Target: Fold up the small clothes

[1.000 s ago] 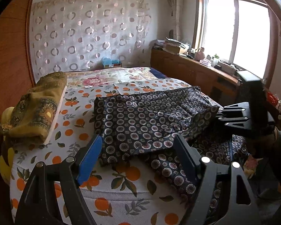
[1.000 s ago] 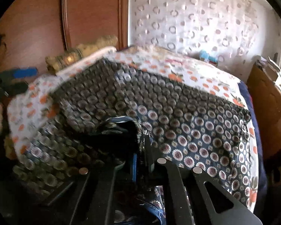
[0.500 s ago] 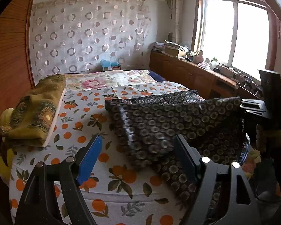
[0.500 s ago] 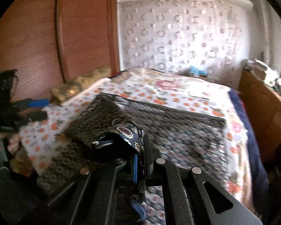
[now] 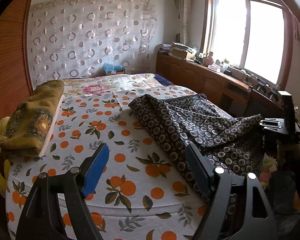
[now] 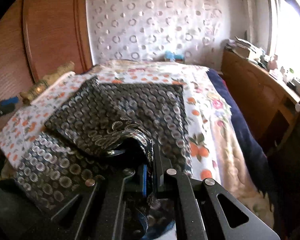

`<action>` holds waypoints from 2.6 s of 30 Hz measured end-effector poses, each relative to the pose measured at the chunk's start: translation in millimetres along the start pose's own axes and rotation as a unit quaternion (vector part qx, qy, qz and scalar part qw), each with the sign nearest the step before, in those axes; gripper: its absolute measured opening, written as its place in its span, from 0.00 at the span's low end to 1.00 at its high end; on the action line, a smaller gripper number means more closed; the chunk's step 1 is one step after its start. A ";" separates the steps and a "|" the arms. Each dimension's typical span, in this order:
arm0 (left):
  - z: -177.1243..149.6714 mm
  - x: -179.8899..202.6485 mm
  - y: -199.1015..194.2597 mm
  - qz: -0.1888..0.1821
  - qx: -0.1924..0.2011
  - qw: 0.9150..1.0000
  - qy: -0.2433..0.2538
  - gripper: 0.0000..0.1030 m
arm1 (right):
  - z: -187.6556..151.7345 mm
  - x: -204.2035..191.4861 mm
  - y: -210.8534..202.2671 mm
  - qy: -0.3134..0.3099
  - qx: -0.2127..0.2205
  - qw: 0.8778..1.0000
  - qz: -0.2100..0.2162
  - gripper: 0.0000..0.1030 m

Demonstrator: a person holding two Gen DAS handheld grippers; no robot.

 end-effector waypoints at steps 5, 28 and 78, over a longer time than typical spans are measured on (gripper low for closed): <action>-2.2 4.4 2.6 -0.002 -0.004 1.000 0.002 0.77 | -6.5 -17.4 3.9 -0.043 -0.032 0.998 -0.020 0.05; -39.3 0.6 38.0 0.011 -0.074 0.997 -0.007 0.77 | 45.1 -97.4 -32.9 -0.111 0.006 0.993 0.051 0.62; -34.9 18.7 29.8 0.003 -0.052 0.998 0.020 0.77 | 152.1 31.3 119.0 -0.020 -0.055 0.996 -0.066 0.24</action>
Point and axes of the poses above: each gripper's, at about its wrist camera, not at the fingertips, and y roughly the way its jaws point, x to its right, z to its top, the point moved 9 cm from there along y, roughly the way its jaws point
